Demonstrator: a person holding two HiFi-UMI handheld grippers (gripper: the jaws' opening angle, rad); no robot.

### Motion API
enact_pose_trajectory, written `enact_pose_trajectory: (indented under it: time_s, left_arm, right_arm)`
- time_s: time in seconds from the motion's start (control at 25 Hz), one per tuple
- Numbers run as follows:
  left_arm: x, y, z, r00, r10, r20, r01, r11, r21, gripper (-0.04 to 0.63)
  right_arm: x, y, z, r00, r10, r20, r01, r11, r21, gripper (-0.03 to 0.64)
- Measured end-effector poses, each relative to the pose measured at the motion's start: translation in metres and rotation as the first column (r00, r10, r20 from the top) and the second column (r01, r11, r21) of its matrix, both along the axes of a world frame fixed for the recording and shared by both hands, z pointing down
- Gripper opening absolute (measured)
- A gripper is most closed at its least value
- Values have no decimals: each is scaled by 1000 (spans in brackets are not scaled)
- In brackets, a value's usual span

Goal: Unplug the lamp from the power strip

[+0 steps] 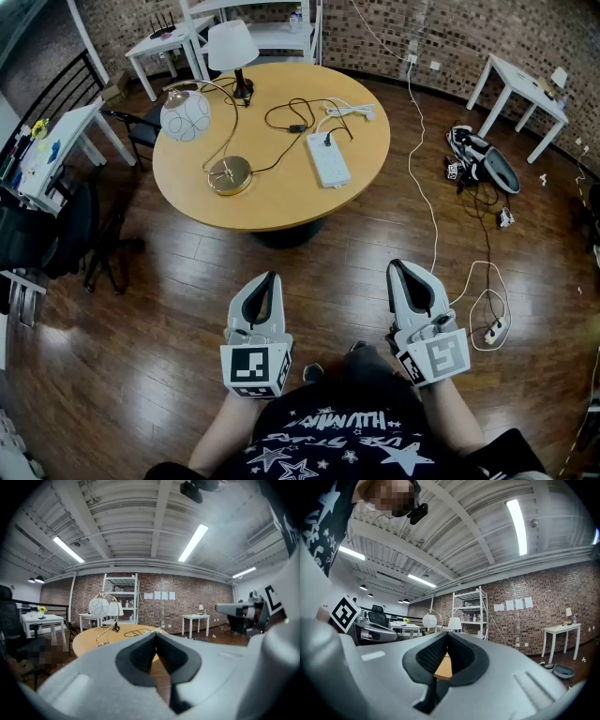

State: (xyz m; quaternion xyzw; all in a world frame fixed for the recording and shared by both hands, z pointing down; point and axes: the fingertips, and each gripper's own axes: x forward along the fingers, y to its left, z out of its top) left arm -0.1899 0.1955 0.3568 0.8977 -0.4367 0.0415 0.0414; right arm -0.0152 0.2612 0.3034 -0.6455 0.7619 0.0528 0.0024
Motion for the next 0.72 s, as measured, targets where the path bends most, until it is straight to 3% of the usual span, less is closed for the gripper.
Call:
enact_pose_trajectory:
  time_s: [0.4, 0.72]
  left_arm:
    - [14, -44, 4, 998, -59, 12, 59, 998, 2, 2]
    - [70, -117, 7, 993, -119, 21, 119, 993, -9, 2]
  right_arm:
    - [37, -61, 13, 998, -3, 61, 3, 1000, 0, 9]
    - [91, -152, 21, 994, -73, 77, 74, 997, -10, 8]
